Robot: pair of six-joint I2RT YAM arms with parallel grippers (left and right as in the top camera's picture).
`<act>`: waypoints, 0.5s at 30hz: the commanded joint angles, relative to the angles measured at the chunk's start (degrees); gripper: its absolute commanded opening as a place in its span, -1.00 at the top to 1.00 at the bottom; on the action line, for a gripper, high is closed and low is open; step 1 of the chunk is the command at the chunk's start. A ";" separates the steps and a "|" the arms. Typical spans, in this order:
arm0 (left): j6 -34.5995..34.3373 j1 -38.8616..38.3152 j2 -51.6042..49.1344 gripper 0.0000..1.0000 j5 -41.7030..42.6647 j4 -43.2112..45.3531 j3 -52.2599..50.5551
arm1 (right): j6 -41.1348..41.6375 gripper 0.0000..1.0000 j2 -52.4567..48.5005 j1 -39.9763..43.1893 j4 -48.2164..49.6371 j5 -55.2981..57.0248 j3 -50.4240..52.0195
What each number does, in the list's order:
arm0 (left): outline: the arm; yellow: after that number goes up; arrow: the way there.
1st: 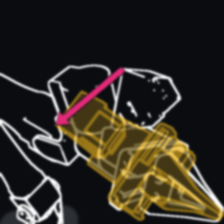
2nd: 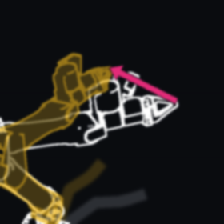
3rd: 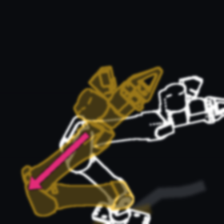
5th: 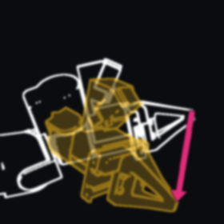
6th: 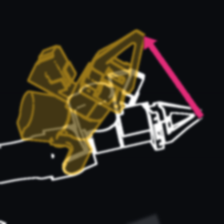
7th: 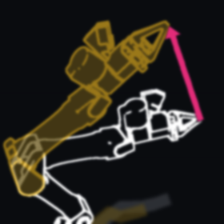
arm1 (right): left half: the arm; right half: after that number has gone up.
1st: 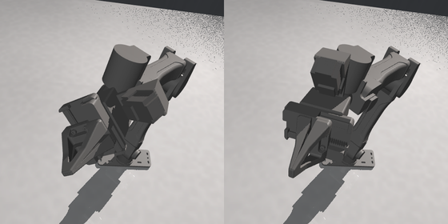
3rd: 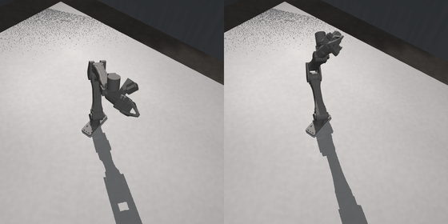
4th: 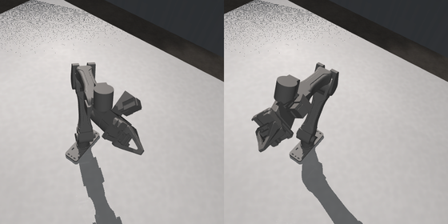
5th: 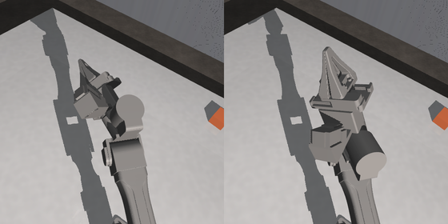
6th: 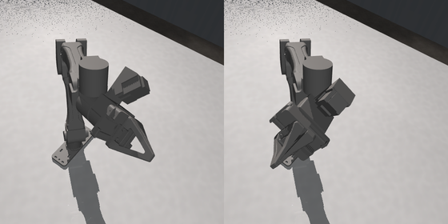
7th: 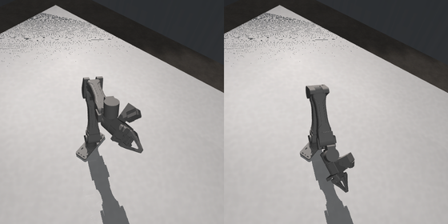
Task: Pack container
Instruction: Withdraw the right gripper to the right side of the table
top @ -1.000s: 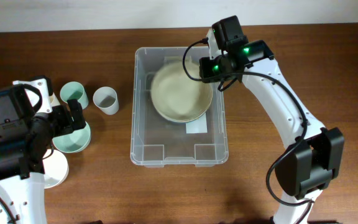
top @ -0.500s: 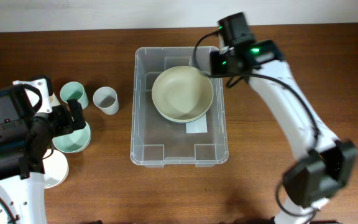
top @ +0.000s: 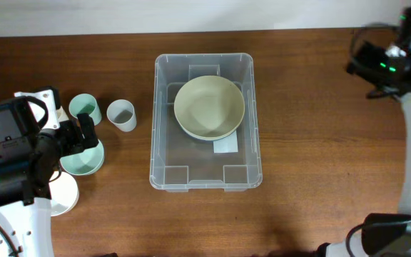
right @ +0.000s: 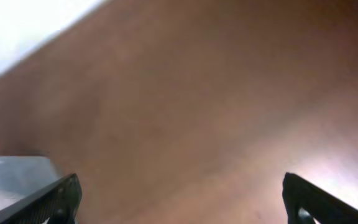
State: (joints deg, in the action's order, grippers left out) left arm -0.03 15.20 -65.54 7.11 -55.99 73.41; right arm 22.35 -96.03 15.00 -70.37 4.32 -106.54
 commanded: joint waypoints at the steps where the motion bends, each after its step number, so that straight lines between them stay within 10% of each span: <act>1: 0.94 -0.15 -0.13 -0.99 0.61 0.24 0.98 | 3.67 -0.98 0.44 4.46 -6.78 -2.40 0.15; 15: 0.94 -0.15 -0.13 -0.99 0.61 -0.66 1.01 | -1.92 -0.98 9.18 4.02 -18.71 -2.38 3.04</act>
State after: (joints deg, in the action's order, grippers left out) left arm -0.03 15.20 -65.54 7.11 -56.38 73.41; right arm 22.41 -93.38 21.04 -89.12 2.42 -105.08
